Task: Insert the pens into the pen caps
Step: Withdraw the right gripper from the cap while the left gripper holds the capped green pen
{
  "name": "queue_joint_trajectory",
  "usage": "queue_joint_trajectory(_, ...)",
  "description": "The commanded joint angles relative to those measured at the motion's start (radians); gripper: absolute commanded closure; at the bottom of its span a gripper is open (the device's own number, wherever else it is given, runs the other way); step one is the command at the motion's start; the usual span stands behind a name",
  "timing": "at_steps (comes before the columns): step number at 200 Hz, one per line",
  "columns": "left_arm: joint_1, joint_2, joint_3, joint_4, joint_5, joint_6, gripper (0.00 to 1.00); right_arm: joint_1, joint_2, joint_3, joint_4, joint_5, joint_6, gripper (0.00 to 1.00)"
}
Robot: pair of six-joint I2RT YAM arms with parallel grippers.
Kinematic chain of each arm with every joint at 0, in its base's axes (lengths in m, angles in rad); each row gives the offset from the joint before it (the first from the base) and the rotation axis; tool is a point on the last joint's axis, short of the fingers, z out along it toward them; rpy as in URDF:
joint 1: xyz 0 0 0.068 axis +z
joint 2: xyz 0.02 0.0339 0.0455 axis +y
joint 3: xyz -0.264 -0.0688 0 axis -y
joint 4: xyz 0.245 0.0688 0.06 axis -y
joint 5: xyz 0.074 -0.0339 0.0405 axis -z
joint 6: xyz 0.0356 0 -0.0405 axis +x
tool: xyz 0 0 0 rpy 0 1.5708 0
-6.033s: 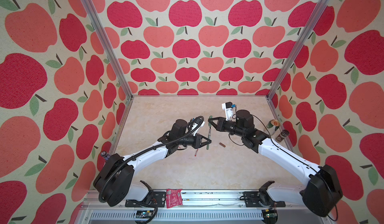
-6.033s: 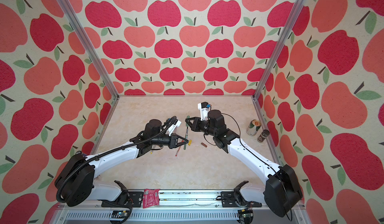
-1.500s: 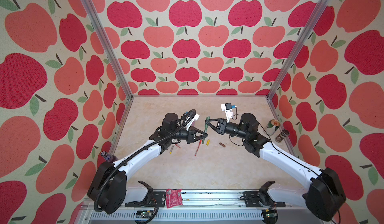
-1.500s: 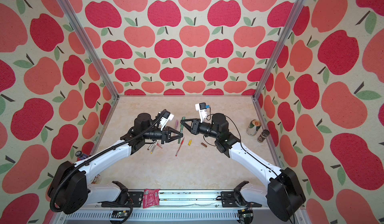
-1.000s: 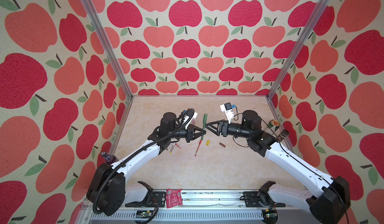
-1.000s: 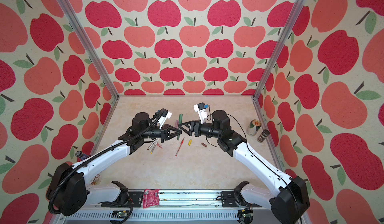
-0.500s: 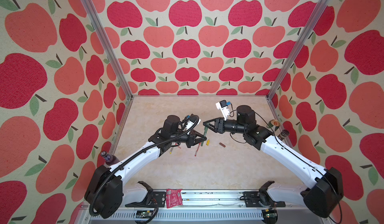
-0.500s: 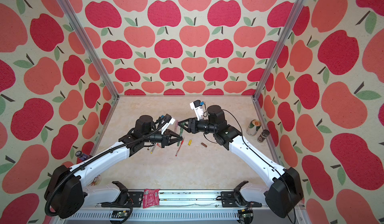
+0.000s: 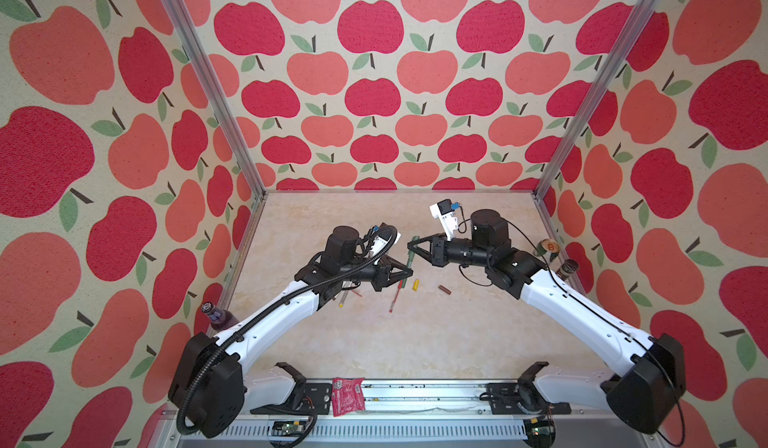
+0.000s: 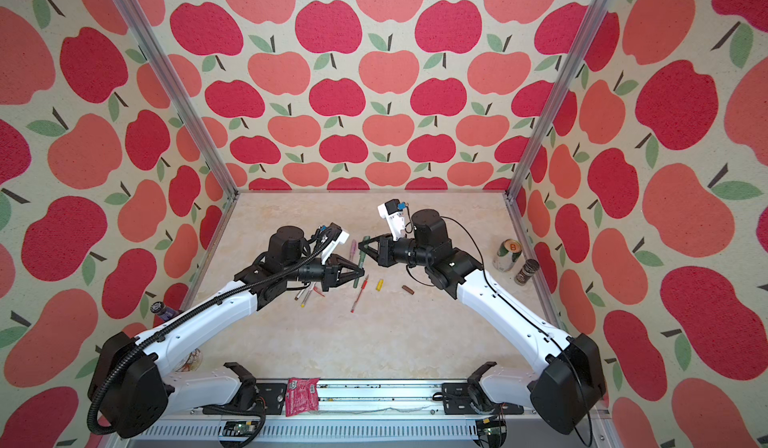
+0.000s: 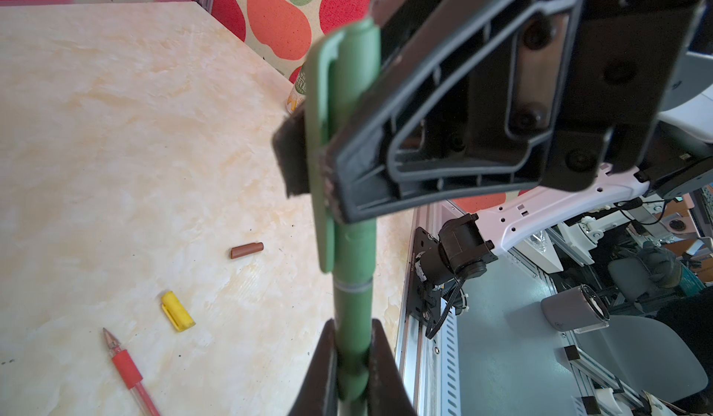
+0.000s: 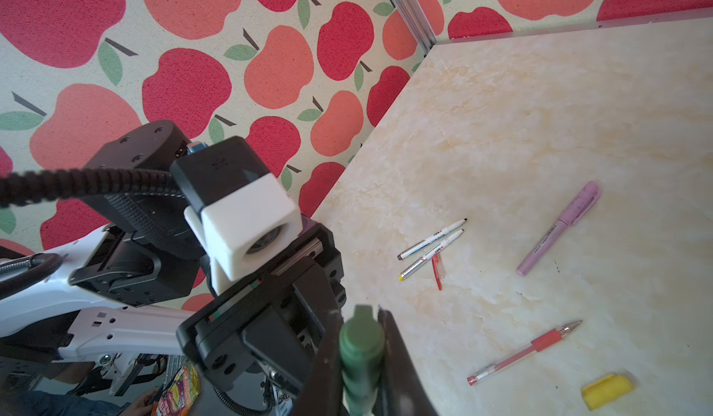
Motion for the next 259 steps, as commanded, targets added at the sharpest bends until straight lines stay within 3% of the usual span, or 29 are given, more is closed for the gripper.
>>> queue_joint_trajectory(1,0.012,-0.003,0.097,0.115,0.006,0.019,0.97,0.028,0.015,-0.014,-0.081,-0.030,-0.008,1.00)
queue_joint_trajectory(107,0.057,0.067,0.310,0.117,0.009,0.093,0.97,0.042,0.005,-0.135,-0.024,-0.054,0.041,1.00)
queue_joint_trajectory(168,0.095,0.080,0.346,0.138,0.020,0.104,0.97,0.055,0.022,-0.195,0.051,-0.070,0.095,1.00)
queue_joint_trajectory(206,0.098,0.093,0.323,0.125,0.037,0.103,0.97,0.040,0.022,-0.138,0.017,-0.066,0.072,1.00)
queue_joint_trajectory(228,0.092,0.094,0.273,0.096,0.042,0.104,0.97,-0.001,0.027,-0.102,0.053,-0.074,0.093,0.87)
queue_joint_trajectory(259,0.082,0.085,0.138,0.071,0.031,0.079,0.97,-0.083,0.031,-0.021,0.131,-0.087,0.130,0.81)
